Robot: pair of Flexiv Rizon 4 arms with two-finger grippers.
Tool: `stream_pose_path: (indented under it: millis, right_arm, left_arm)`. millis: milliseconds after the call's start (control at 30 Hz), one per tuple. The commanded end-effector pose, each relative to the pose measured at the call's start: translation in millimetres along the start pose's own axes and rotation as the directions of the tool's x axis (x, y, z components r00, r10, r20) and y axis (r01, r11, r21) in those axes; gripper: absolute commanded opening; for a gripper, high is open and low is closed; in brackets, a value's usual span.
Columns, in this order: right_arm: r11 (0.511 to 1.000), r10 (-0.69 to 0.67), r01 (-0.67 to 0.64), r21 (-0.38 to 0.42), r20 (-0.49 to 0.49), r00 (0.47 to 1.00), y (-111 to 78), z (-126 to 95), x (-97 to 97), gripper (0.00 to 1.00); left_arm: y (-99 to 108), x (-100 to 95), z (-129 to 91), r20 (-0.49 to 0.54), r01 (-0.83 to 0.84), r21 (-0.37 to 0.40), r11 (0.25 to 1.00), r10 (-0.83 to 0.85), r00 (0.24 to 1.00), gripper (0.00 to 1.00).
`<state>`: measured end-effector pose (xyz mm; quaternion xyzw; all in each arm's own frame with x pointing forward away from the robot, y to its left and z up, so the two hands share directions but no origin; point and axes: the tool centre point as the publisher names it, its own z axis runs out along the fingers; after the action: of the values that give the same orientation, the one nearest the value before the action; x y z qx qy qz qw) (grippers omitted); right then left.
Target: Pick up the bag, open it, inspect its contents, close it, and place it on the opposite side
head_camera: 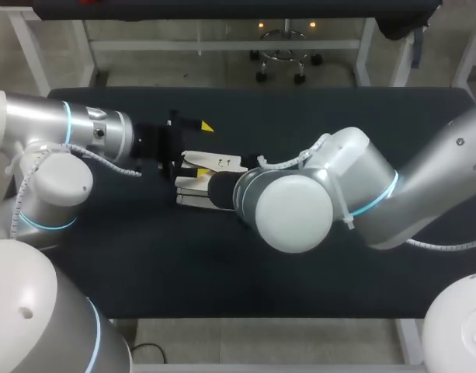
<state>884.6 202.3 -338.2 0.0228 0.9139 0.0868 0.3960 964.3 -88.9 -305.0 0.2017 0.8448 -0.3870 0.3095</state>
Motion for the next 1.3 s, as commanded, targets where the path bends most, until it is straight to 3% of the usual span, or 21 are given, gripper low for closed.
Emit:
stream_pose_path:
  millis: [33, 533, 800, 900, 1300]
  right_arm:
    - [1.0, 0.0, 0.0, -0.025, -0.021, 1.0, -6.2, -15, -11.2, 1.0]
    - [1.0, -0.023, 0.02, -0.021, -0.152, 0.988, -13.8, -46, -42.5, 1.0]
    - [1.0, -0.016, 0.018, 0.006, -0.229, 0.973, -16.1, -52, -48.7, 1.0]
    - [1.0, -0.004, 0.008, 0.012, -0.269, 0.963, -17.4, -52, -49.6, 1.0]
    - [1.0, -0.004, 0.008, 0.012, -0.269, 0.963, -17.4, -52, -49.6, 1.0]
  left_arm:
    - [-2, -1.9, -9, -0.011, 0.02, -0.026, 0.999, -0.02, 1.0, 1.0]
    - [2, -7.8, -31, -0.175, 0.17, -0.156, 0.973, -0.197, 0.965, 1.0]
    - [5, -4.5, -41, -0.238, 0.266, -0.253, 0.93, -0.326, 0.915, 1.0]
    - [4, 0.2, -43, -0.227, 0.168, -0.388, 0.906, -0.271, 0.936, 1.0]
    - [4, 0.2, -43, -0.227, 0.168, -0.388, 0.906, -0.271, 0.936, 1.0]
